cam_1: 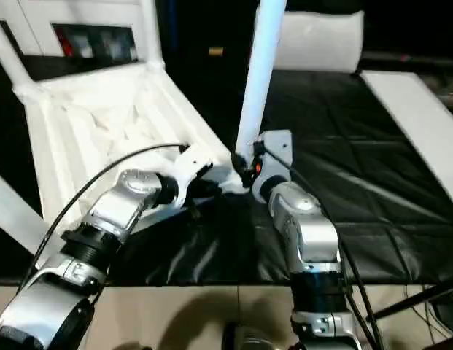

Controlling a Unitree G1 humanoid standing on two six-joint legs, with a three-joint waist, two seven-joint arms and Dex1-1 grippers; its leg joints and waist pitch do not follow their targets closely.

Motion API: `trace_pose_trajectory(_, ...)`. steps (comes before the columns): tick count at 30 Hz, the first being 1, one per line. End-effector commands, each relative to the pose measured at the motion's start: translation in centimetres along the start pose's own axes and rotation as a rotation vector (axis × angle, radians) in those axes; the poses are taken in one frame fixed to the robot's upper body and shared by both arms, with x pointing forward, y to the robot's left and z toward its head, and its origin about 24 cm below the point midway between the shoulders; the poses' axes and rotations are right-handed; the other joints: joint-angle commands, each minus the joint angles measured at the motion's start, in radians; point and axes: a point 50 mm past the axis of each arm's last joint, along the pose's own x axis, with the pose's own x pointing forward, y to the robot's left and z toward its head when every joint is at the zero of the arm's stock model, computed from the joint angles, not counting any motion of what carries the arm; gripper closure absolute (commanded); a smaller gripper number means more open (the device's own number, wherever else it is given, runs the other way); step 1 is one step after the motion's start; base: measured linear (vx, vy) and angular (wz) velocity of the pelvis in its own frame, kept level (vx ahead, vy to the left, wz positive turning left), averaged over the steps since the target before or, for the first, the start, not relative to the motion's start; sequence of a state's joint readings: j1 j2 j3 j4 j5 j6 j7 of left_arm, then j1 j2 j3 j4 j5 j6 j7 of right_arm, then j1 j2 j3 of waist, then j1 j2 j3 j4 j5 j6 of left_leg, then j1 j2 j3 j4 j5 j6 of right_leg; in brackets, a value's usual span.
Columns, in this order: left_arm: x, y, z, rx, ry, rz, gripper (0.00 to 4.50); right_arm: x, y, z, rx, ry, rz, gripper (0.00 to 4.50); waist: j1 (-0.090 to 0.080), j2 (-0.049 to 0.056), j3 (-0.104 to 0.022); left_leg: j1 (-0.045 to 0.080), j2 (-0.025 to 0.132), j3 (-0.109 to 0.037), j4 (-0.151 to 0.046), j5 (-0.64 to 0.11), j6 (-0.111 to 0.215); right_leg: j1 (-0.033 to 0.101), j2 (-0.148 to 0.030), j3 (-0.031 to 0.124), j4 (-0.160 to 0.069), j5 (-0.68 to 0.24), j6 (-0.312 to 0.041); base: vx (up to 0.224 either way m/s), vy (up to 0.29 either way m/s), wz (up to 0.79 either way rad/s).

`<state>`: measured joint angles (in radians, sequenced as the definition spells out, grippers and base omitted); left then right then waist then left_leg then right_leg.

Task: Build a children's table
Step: Rotate leg to tighten

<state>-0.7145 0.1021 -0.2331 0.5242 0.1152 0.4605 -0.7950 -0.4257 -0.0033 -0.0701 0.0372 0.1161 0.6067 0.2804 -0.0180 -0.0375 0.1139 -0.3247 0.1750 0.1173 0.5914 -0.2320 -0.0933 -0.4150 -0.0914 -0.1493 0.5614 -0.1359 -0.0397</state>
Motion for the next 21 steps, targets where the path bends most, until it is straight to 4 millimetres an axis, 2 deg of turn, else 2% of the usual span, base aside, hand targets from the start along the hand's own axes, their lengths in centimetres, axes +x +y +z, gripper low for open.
trace_pose_trajectory(1, 0.5, -1.4, 2.4, 0.078, -0.086, -0.063, 4.50, 0.5, 3.8, -1.7, 0.061, 0.065, 0.216, 1.81, 0.010, 0.001, -0.086, -0.031, 0.034, -0.002, -0.058, 0.112, 0.137, 0.073, -0.059, 0.069, -0.043, -0.203, -0.125, 0.000, 0.000, 0.00)
trace_pose_trajectory(2, 0.4, -1.4, 2.3, 0.070, -0.079, -0.062, 4.50, 0.4, 3.7, -1.6, 0.048, 0.059, 0.219, 1.72, 0.010, 0.001, -0.089, -0.031, 0.034, -0.001, -0.054, 0.134, 0.154, 0.074, -0.060, 0.071, -0.035, -0.149, -0.157, 0.000, 0.000, 0.00)
trace_pose_trajectory(3, 0.4, -1.4, 2.3, 0.070, -0.079, -0.062, 4.50, 0.4, 3.7, -1.6, 0.048, 0.059, 0.219, 1.72, 0.010, 0.001, -0.089, -0.035, 0.032, 0.002, -0.051, 0.160, 0.189, 0.076, -0.061, 0.070, -0.031, -0.095, -0.199, 0.000, 0.000, 0.00)
trace_pose_trajectory(4, 0.2, -1.4, 2.1, 0.086, -0.079, -0.079, 4.50, 0.2, 3.3, -1.5, 0.041, 0.050, 0.219, 1.58, 0.010, 0.000, -0.086, -0.036, 0.030, 0.006, -0.050, 0.150, 0.213, 0.075, -0.062, 0.070, -0.035, -0.100, -0.219, 0.000, 0.000, 0.00)
trace_pose_trajectory(6, -0.4, -1.3, 1.4, 0.123, -0.075, -0.123, 4.50, -0.6, 2.3, -1.3, 0.005, 0.028, 0.250, 1.38, 0.017, 0.000, -0.084, -0.035, 0.030, 0.010, -0.051, 0.094, 0.223, 0.078, -0.065, 0.068, -0.045, -0.176, -0.211, 0.000, 0.000, 0.00)
trace_pose_trajectory(8, -1.0, -1.3, 0.7, 0.142, -0.071, -0.166, 4.50, -1.2, 1.3, -1.4, -0.033, 0.033, 0.267, 1.24, 0.018, 0.000, -0.081, -0.036, 0.034, 0.012, -0.053, 0.069, 0.221, 0.076, -0.064, 0.068, -0.050, -0.224, -0.193, 0.000, 0.000, 0.00)
trace_pose_trajectory(9, -1.4, -1.4, 0.3, 0.175, -0.070, -0.209, 4.50, -1.7, 0.5, -1.3, -0.061, 0.030, 0.281, 1.24, 0.019, 0.001, -0.079, -0.034, 0.036, 0.013, -0.054, 0.054, 0.210, 0.072, -0.062, 0.066, -0.054, -0.259, -0.182, 0.000, 0.000, 0.00)
trace_pose_trajectory(10, -1.8, -1.4, -0.2, 0.189, -0.060, -0.247, 4.50, -2.3, -0.3, -1.3, -0.082, 0.030, 0.299, 1.02, 0.022, 0.000, -0.077, -0.032, 0.037, 0.015, -0.055, 0.026, 0.197, 0.072, -0.063, 0.068, -0.058, -0.294, -0.167, 0.000, 0.000, 0.00)
trace_pose_trajectory(13, -2.6, -1.3, -0.9, 0.227, -0.068, -0.312, 4.50, -3.3, -1.4, -0.9, -0.122, 0.021, 0.369, 0.75, 0.031, 0.000, -0.075, -0.028, 0.044, 0.020, -0.060, -0.013, 0.165, 0.067, -0.063, 0.068, -0.062, -0.335, -0.155, 0.000, 0.000, 0.00)
trace_pose_trajectory(15, -3.0, -1.2, -1.3, 0.246, -0.050, -0.344, 4.50, -3.8, -1.9, -0.7, -0.152, 0.025, 0.409, 0.57, 0.039, 0.001, -0.076, -0.020, 0.047, 0.027, -0.061, -0.032, 0.152, 0.062, -0.063, 0.069, -0.063, -0.350, -0.153, 0.000, 0.000, 0.00)
trace_pose_trajectory(16, -3.2, -1.2, -1.5, 0.267, -0.043, -0.366, 4.50, -4.0, -2.1, -0.6, -0.171, 0.029, 0.433, 0.51, 0.043, 0.001, -0.075, -0.021, 0.051, 0.032, -0.061, -0.031, 0.140, 0.061, -0.062, 0.071, -0.061, -0.351, -0.150, 0.000, 0.000, 0.00)
trace_pose_trajectory(18, -3.7, -1.1, -1.9, 0.299, -0.030, -0.417, 4.50, -4.5, -2.6, -0.5, -0.221, 0.051, 0.502, 0.43, 0.052, 0.002, -0.077, -0.020, 0.051, 0.033, -0.062, -0.034, 0.131, 0.062, -0.063, 0.072, -0.058, -0.342, -0.147, 0.000, 0.000, 0.00)
trace_pose_trajectory(21, -4.3, -0.7, -2.3, 0.332, 0.002, -0.476, 4.50, -5.1, -3.1, -0.5, -0.261, 0.081, 0.596, 0.32, 0.058, -0.002, -0.080, -0.024, 0.051, 0.036, -0.060, -0.014, 0.138, 0.063, -0.064, 0.076, -0.047, -0.289, -0.166, 0.000, 0.000, 0.00)
